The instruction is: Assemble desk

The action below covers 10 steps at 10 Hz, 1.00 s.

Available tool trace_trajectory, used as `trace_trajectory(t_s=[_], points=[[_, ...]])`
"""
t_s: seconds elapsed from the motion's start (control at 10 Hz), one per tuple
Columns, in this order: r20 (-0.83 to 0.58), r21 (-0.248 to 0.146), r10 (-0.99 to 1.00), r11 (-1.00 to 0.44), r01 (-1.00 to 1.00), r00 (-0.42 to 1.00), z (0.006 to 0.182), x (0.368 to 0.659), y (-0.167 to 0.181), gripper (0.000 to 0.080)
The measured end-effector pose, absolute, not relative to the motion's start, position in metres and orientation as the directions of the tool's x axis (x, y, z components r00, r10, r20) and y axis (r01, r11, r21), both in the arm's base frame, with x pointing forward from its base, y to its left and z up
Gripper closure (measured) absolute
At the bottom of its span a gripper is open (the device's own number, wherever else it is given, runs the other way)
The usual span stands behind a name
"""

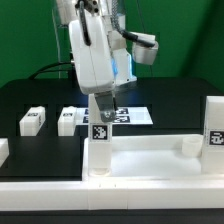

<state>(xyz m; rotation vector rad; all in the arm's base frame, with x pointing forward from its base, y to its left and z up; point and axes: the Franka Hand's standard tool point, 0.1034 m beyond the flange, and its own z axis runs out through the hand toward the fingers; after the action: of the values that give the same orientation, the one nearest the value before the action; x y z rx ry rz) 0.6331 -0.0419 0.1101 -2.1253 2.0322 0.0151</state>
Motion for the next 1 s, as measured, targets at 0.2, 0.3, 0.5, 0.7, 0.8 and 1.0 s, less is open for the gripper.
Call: trace_trajectory(t_s=[0.2,0.3,0.5,0.7,0.8,1.0], points=[[-0.043,-0.133,-0.887,-0.451,-0.883,0.460,0.112,0.632,-0.037,0.0178],[-0.045,-0.127,-0.833,-0.543,-0.830,0.552,0.113,0.629,-0.035,0.0156],[-0.030,-0.130,-0.767,-0.633,-0.763,0.641,0.111,0.628,-0.036,0.0151],[0.000,-0.129,-0.621,-0.777,-0.616,0.784,0.112,0.629,-0.038,0.0150],[0.065,-0.100,-0.378,-0.923,-0.371,0.923,0.117,0.635,-0.048,0.0150],[0.087,-0.094,-0.248,-0.966,-0.240,0.965,0.117,0.638,-0.057,0.0150]])
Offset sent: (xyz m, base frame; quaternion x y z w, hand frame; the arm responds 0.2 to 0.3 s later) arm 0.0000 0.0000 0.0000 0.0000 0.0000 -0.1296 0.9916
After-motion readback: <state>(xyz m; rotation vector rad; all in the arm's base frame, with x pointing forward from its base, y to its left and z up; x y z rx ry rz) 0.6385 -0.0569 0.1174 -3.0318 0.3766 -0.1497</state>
